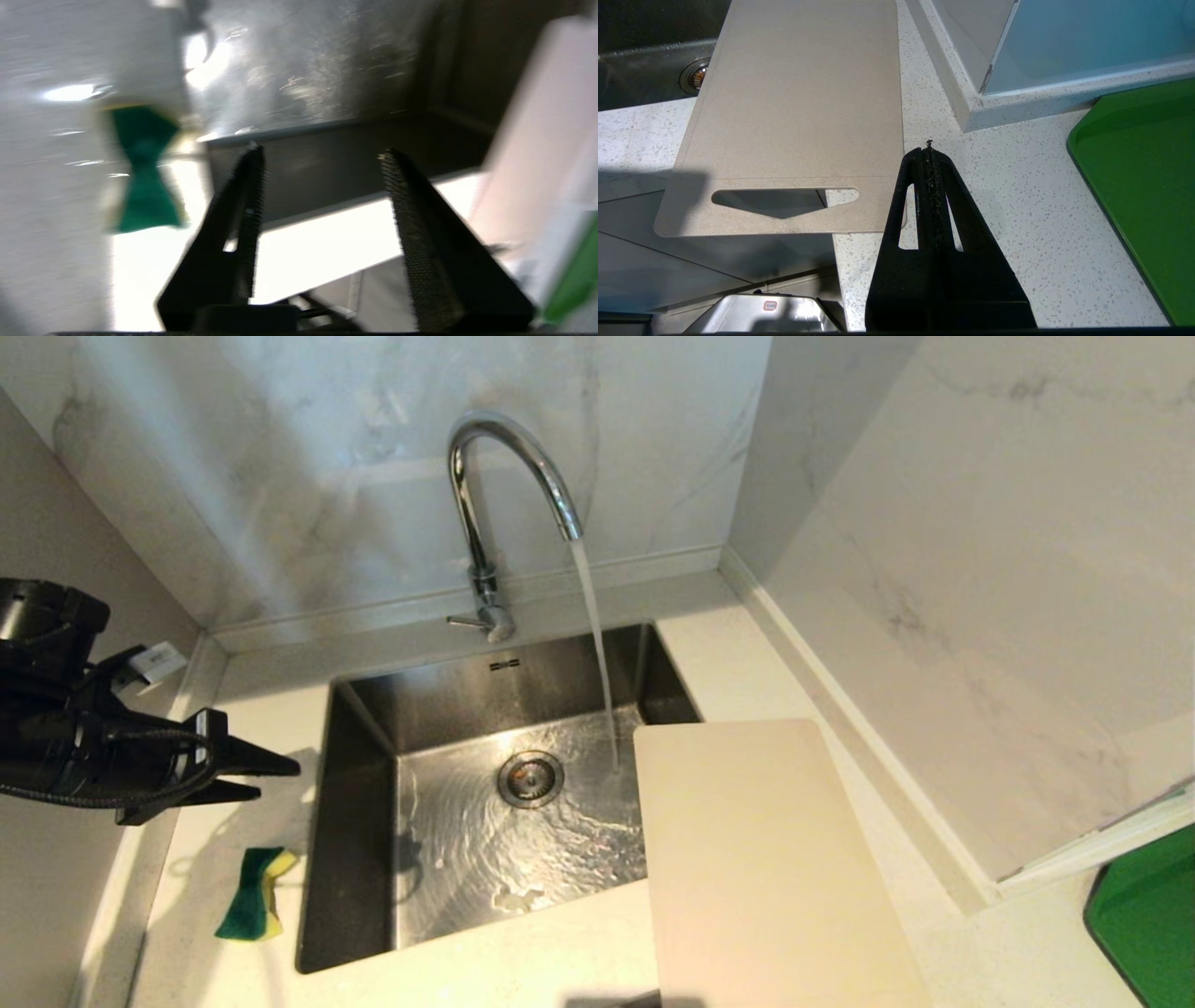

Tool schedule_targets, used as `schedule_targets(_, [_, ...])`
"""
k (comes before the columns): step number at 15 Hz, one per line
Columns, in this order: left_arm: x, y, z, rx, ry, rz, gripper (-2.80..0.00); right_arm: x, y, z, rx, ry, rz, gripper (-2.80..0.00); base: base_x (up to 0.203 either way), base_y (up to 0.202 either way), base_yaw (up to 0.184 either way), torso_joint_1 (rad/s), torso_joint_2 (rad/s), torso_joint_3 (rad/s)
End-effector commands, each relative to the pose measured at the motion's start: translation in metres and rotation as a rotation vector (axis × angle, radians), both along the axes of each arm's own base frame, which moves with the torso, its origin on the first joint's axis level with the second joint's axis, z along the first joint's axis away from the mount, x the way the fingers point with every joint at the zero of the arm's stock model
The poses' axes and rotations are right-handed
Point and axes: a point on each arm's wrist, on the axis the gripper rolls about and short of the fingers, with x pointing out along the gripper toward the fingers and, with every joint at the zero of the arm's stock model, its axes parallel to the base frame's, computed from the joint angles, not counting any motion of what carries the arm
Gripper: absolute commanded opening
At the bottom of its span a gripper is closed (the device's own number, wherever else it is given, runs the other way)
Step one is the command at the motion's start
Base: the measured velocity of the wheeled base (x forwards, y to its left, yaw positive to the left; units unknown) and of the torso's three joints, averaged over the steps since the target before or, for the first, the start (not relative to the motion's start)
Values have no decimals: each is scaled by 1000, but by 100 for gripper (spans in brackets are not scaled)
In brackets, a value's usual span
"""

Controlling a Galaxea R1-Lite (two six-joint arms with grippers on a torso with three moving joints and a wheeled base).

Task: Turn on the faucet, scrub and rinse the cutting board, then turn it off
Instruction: Turn off the tap

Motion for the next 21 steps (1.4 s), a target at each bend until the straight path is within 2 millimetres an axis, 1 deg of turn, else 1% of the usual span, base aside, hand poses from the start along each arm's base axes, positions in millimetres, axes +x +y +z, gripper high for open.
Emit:
schedule_targets(1, [-8,-27,32,-112,-68,-17,-280,0,0,0,-2,1,2,-280,0,0,0,0,0,0])
schedule_targets(3, [-5,-48,49,-212,-134,-36,-280,0,0,0,-2,3,2,-280,0,0,0,0,0,0])
schedule_targets(5, [2,-61,62,-311,-234,-41,-280,0,0,0,-2,3,2,-280,0,0,0,0,0,0])
schedule_targets(7, [13,-77,63,-372,-292,-64,-280,0,0,0,-2,1,2,-280,0,0,0,0,0,0])
schedule_targets(9, [29,-93,56,-372,-345,-48,-280,0,0,0,-2,3,2,-280,0,0,0,0,0,0])
schedule_targets(11, [50,-113,47,-360,-424,7,-280,0,0,0,-2,3,2,-280,0,0,0,0,0,0])
schedule_targets(13, [70,-129,39,-355,-481,55,-280,0,0,0,-2,3,2,-280,0,0,0,0,0,0])
schedule_targets(17, [100,-143,19,-376,-545,78,-280,0,0,0,-8,0,2,-280,0,0,0,0,0,0])
schedule_targets(21, [129,-154,11,-410,-647,105,-280,0,0,0,-10,0,3,-280,0,0,0,0,0,0])
